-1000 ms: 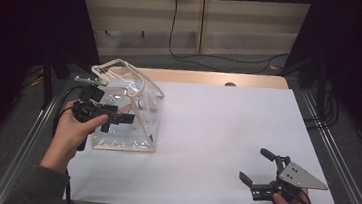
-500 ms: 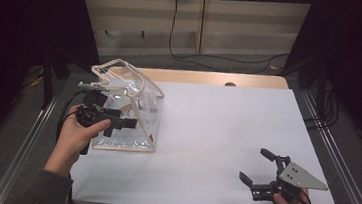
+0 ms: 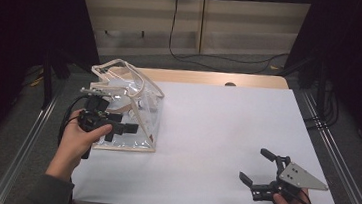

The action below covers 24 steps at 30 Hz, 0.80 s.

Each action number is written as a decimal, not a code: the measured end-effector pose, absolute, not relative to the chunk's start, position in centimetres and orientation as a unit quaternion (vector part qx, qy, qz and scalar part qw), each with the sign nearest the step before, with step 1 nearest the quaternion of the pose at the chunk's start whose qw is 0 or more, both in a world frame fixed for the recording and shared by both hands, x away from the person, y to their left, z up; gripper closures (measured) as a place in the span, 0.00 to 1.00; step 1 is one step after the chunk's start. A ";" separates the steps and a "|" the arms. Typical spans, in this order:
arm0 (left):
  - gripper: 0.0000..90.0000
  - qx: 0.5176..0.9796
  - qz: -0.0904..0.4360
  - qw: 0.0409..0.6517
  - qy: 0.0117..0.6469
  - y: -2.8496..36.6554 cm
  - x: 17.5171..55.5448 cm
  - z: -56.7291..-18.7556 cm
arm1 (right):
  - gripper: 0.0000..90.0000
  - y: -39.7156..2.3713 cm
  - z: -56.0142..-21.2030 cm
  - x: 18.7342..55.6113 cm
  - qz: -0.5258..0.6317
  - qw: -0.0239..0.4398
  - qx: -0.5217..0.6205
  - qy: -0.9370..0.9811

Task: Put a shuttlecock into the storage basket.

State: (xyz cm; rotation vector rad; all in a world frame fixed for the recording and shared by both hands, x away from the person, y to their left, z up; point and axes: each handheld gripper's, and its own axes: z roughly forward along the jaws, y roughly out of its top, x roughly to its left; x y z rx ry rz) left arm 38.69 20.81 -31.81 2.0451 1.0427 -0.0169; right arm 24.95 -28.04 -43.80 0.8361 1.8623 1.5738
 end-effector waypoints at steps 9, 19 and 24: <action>0.14 0.815 -0.011 0.411 0.409 20.6 38.4 -32.5 | 0.00 -28.0 -43.8 25.0 0.586 0.278 0.311 0.695; 0.13 0.816 -0.010 0.411 0.407 20.6 38.1 -33.5 | 0.00 -28.0 -43.8 24.9 0.585 0.278 0.312 0.695; 0.13 0.818 -0.011 0.409 0.405 20.6 37.8 -33.9 | 0.00 -28.0 -43.8 24.9 0.586 0.278 0.312 0.694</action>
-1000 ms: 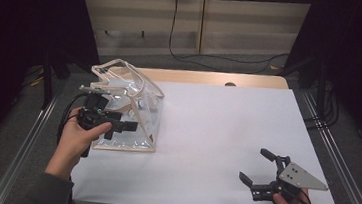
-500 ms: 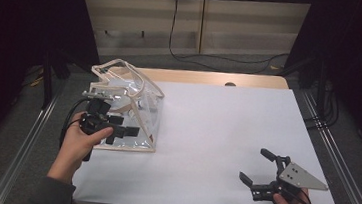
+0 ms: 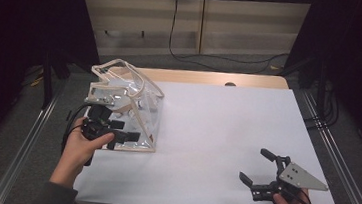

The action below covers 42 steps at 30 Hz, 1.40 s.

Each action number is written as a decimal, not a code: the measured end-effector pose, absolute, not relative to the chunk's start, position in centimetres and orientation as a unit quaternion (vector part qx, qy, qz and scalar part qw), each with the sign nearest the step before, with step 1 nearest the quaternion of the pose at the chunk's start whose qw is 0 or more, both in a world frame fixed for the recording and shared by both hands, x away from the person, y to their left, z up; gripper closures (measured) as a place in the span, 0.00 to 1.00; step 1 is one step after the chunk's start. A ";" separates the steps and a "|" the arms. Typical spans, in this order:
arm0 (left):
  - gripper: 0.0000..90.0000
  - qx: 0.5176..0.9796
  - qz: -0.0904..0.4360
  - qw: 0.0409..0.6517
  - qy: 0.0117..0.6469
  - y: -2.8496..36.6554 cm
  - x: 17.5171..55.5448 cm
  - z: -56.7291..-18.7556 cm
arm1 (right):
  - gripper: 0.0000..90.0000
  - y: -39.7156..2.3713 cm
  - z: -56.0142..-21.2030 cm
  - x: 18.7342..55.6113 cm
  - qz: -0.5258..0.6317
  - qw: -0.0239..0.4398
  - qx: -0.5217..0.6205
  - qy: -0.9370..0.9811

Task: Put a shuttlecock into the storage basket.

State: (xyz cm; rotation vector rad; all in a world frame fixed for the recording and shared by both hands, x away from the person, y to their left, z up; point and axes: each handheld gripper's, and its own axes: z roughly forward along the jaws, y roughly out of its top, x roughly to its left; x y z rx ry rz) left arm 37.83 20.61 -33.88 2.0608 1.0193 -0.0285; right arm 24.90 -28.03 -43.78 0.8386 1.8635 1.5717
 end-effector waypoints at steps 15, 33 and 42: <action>0.12 0.814 -0.015 0.411 0.409 20.7 37.3 -35.8 | 0.00 -28.0 -43.8 24.9 0.585 0.278 0.312 0.695; 0.11 0.817 -0.017 0.411 0.405 20.0 36.7 -38.0 | 0.00 -28.0 -43.8 24.9 0.586 0.278 0.311 0.694; 0.10 0.818 -0.016 0.408 0.405 20.1 36.4 -38.5 | 0.00 -28.0 -43.8 24.9 0.586 0.276 0.312 0.695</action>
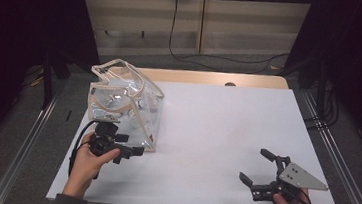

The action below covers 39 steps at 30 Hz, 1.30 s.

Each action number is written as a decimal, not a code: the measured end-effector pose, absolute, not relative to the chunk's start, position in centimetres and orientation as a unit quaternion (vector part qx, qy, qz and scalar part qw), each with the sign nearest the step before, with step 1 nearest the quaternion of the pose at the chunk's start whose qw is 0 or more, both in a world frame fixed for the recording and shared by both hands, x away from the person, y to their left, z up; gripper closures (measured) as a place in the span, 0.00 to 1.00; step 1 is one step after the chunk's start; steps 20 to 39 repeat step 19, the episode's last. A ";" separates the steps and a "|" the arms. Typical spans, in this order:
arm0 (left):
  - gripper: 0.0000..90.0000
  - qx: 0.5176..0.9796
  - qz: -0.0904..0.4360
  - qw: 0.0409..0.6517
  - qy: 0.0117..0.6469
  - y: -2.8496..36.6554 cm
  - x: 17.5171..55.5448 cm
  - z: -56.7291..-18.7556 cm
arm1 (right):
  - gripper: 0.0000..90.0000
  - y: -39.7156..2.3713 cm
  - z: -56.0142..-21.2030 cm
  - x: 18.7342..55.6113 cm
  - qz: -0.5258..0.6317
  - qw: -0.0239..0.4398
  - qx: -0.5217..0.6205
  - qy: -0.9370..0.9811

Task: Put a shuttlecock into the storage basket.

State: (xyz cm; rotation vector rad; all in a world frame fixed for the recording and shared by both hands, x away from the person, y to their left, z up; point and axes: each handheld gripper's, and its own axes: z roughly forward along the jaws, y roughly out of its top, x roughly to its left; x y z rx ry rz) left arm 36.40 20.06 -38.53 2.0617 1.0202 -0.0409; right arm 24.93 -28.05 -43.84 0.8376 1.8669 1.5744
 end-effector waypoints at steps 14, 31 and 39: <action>0.09 0.817 -0.011 0.405 0.410 20.0 36.0 -39.6 | 0.00 -28.1 -43.9 24.9 0.585 0.276 0.314 0.695; 0.09 0.818 -0.010 0.404 0.409 19.9 36.0 -39.8 | 0.00 -28.1 -43.9 24.9 0.585 0.276 0.314 0.695; 0.09 0.818 -0.010 0.404 0.409 19.9 36.0 -39.8 | 0.00 -28.1 -43.9 24.9 0.585 0.276 0.314 0.695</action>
